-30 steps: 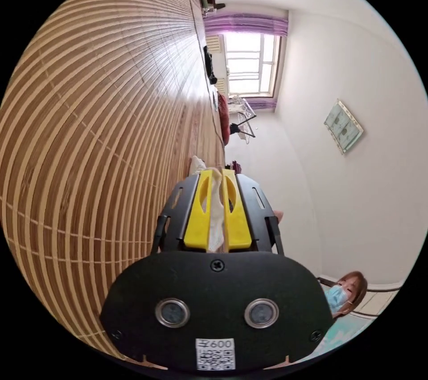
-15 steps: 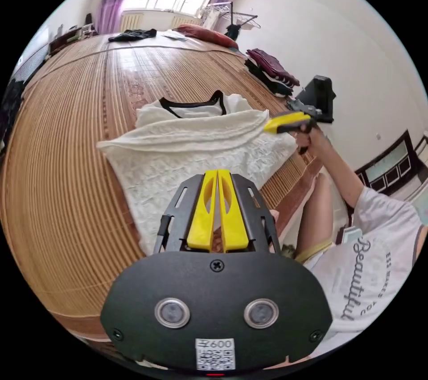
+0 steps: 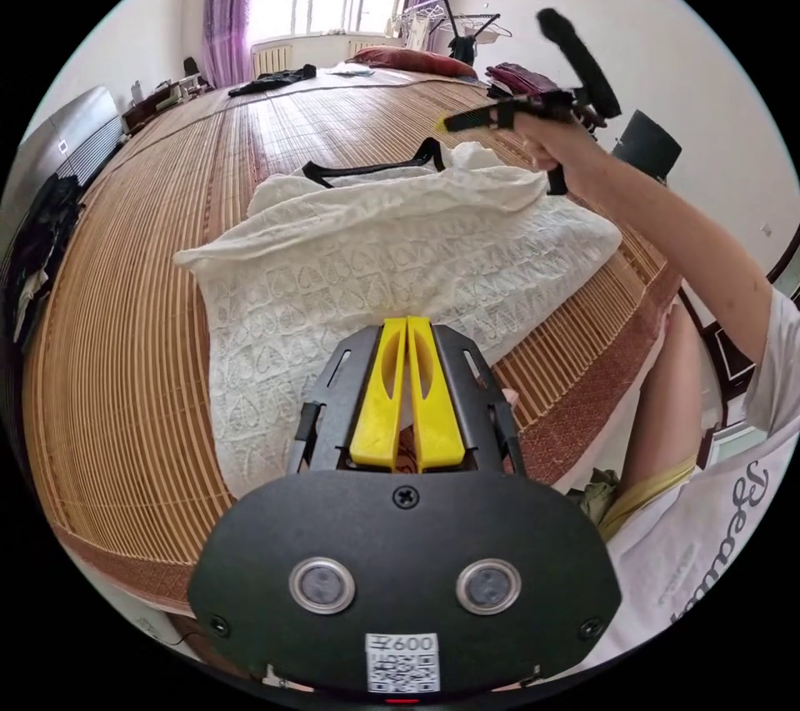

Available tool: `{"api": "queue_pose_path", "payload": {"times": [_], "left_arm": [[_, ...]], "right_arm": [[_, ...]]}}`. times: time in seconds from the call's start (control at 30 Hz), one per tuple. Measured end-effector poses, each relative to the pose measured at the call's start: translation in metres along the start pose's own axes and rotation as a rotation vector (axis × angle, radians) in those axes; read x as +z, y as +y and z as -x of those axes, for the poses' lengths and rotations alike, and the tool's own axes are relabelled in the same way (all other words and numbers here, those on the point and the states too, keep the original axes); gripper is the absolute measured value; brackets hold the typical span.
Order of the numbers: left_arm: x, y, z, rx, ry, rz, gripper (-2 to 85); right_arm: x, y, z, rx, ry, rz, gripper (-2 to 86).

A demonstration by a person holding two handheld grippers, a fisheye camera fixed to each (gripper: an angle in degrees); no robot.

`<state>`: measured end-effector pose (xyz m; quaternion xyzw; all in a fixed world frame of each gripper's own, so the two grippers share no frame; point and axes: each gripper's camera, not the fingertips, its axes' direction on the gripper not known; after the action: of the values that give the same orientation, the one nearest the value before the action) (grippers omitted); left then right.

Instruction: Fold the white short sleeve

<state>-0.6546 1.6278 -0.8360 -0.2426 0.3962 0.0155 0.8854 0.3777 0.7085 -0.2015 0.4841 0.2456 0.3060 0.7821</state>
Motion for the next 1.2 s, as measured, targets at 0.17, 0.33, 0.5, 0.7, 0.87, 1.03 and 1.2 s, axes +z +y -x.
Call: {"api": "queue_pose_path", "payload": {"times": [0.17, 0.33, 0.5, 0.7, 0.87, 1.03, 1.2], "left_arm": [[0.017, 0.009, -0.003, -0.008, 0.012, -0.003, 0.5], [0.030, 0.014, -0.002, -0.020, 0.028, -0.002, 0.6], [0.038, 0.017, -0.010, 0.001, -0.013, -0.002, 0.6], [0.036, 0.009, -0.005, 0.004, 0.015, 0.016, 0.5], [0.007, -0.032, 0.032, -0.081, 0.212, -0.032, 0.4], [0.035, -0.093, 0.070, -0.085, 0.195, 0.114, 0.2], [0.064, -0.142, 0.034, 0.070, 0.170, 0.171, 0.2]], "right_arm": [[0.045, 0.050, 0.056, -0.312, -0.429, 0.456, -0.8], [0.098, 0.092, 0.036, -0.253, -0.411, 0.591, -0.8], [0.056, 0.084, -0.050, 0.278, 0.087, 0.121, -0.8], [0.007, 0.103, 0.004, -0.158, -0.039, 0.185, -0.8], [0.000, 0.165, 0.000, -0.187, -0.084, 0.378, -0.8], [0.006, 0.214, -0.029, -0.049, -0.093, 0.359, -0.8], [-0.005, 0.229, -0.027, -0.072, -0.095, 0.320, -0.8]]}}
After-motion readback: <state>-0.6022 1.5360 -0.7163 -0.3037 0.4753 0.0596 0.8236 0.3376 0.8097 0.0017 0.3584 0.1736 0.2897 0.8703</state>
